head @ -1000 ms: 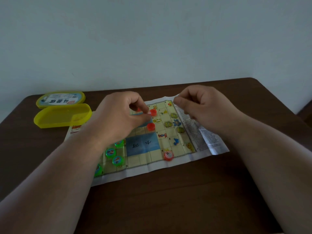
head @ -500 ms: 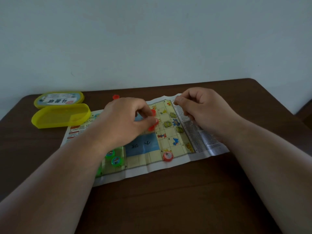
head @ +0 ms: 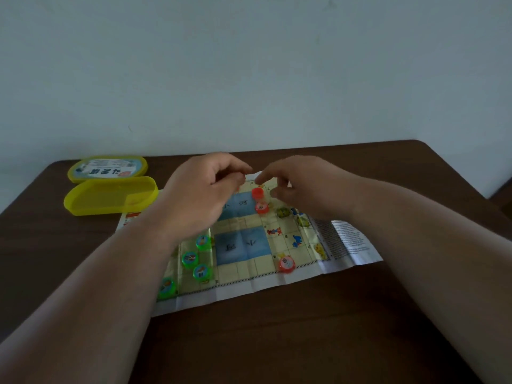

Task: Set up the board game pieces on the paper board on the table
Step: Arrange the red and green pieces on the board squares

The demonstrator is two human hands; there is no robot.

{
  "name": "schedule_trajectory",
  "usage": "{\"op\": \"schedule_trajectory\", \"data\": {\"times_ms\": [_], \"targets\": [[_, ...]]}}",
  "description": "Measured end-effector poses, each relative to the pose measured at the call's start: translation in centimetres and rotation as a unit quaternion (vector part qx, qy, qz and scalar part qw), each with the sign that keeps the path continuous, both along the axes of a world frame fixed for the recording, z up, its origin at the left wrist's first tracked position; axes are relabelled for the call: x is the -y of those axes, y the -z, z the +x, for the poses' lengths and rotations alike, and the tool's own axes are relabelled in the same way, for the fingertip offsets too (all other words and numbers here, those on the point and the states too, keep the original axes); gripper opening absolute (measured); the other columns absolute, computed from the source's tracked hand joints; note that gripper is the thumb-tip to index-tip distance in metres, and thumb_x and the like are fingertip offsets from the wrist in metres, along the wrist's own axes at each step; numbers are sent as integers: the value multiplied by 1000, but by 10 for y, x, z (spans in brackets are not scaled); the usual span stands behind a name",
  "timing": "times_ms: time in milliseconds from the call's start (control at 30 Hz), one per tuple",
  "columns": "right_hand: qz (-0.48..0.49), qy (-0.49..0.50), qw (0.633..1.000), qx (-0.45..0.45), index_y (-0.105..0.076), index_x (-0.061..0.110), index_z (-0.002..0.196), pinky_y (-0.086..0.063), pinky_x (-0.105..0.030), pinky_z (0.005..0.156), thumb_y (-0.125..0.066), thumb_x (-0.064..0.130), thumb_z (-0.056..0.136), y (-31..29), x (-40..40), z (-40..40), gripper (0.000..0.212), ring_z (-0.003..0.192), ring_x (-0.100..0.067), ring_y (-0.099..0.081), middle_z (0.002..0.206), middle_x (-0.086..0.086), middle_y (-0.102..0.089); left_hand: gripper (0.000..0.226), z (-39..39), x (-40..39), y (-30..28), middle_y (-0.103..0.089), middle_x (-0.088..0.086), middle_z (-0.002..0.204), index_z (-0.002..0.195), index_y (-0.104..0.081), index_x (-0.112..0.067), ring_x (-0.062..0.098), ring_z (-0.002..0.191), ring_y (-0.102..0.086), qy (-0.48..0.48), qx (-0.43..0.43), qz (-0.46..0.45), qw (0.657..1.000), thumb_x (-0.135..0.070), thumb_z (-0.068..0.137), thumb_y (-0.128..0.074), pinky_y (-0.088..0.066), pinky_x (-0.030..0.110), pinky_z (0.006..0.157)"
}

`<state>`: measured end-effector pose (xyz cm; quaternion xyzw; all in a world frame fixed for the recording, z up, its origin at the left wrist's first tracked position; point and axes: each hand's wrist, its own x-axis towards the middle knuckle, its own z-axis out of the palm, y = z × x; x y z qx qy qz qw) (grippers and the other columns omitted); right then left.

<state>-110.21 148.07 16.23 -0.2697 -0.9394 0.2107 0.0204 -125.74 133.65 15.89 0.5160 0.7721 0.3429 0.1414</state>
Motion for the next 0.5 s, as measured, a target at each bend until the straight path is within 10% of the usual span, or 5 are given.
{"op": "schedule_trajectory", "data": {"times_ms": [300,500], "targets": [[46,-34,998,9,-74,31,117,-52,-27,76,-68,36,101,7,-7,-12,18,93,-8,-62,103,14,-59,21,-14,1,6,-81,-15,97,107,-79,-33,2,93,-76,-14,105,38,994,-18,92,-80,-61,33,93],[-51,54,985,-155,-78,33,111,-50,-15,69,-74,37,98,2,-12,8,14,78,4,-68,87,18,-72,23,-14,-1,8,-80,-13,96,107,-77,-31,4,91,-76,-17,99,41,994,-18,89,-84,-62,27,90]]}}
